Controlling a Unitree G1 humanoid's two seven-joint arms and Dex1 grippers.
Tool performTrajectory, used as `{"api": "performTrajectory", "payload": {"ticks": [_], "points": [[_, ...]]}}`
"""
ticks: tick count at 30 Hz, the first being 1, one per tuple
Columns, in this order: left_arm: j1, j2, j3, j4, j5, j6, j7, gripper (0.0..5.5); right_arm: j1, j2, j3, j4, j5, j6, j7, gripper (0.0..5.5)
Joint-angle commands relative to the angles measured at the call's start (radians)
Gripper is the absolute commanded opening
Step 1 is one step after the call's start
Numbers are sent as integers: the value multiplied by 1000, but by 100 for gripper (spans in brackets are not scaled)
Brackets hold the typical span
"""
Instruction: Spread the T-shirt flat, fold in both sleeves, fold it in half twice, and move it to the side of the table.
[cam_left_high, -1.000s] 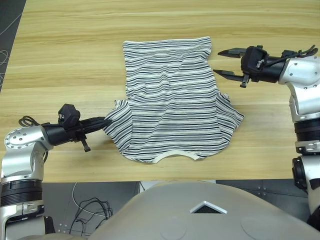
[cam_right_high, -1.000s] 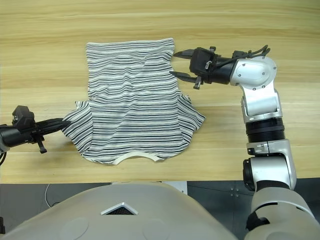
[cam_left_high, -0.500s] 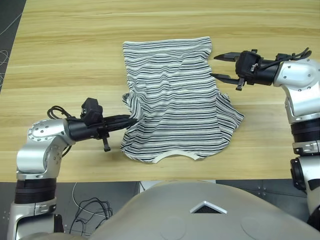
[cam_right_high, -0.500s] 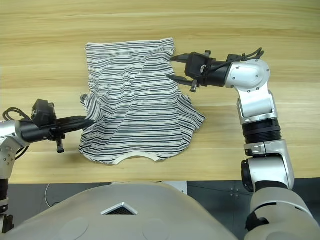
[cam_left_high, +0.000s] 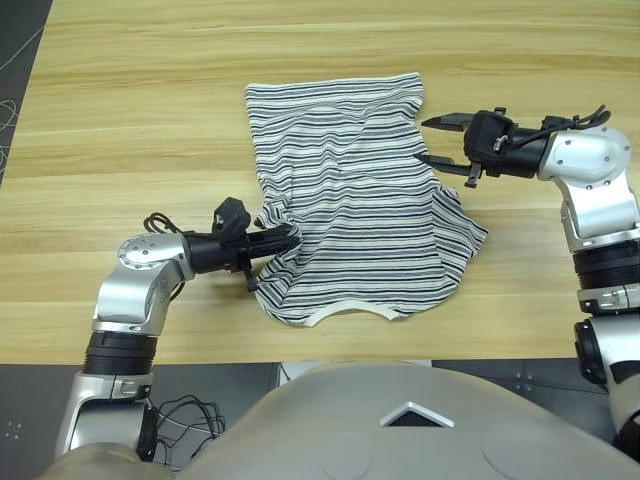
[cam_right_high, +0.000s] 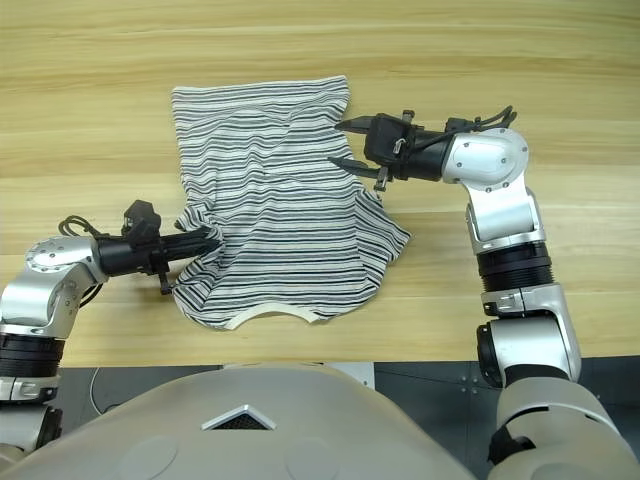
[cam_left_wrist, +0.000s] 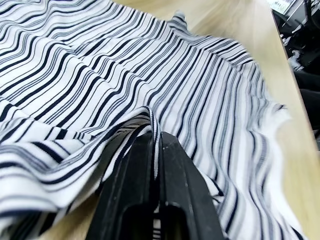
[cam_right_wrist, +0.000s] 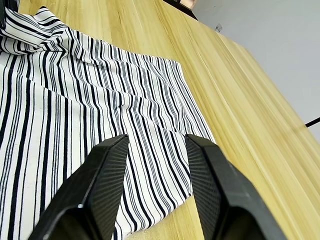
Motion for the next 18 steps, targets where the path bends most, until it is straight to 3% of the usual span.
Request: {"api": "performTrajectory", "payload": {"ticks": [1, 8, 15, 18], "points": [[-1, -15, -46, -19, 38, 2, 27, 13, 1, 1, 4, -2, -8, -9, -6, 209], [9, -8, -78, -113, 29, 36, 23, 13, 0, 6, 9, 2, -13, -13, -9, 209], [-42, -32, -119, -52, 93, 93, 102, 13, 3, 3, 11, 2, -20, -19, -16, 209], [-49, -35, -123, -42, 100, 100, 109, 61, 9, 3, 12, 2, -21, -24, -19, 209]]}}
